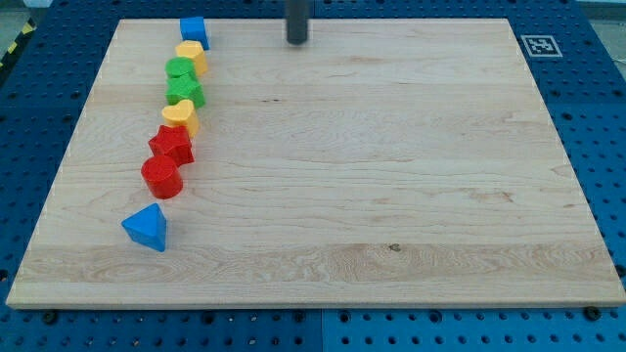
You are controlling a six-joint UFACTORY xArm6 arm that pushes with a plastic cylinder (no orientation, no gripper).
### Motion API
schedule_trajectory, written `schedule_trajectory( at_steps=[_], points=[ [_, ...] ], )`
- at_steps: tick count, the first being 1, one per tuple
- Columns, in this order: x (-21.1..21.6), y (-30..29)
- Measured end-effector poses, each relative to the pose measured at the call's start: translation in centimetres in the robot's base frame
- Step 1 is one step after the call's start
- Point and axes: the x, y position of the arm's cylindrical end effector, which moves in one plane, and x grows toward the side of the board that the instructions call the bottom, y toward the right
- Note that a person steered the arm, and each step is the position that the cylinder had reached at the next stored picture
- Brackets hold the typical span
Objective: Push the blue cube towards the center
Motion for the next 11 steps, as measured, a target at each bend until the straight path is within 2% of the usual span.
schedule_trajectory(
  at_steps=[1,3,4,5,6,9,11],
  points=[
    [-0.2,-0.3],
    [-1.8,-10.1],
    [-1.8,-11.3],
    [-1.7,-18.8],
    [-1.8,-20.9],
    [0.3,-17.5],
    [0.7,-12.1]
  ],
)
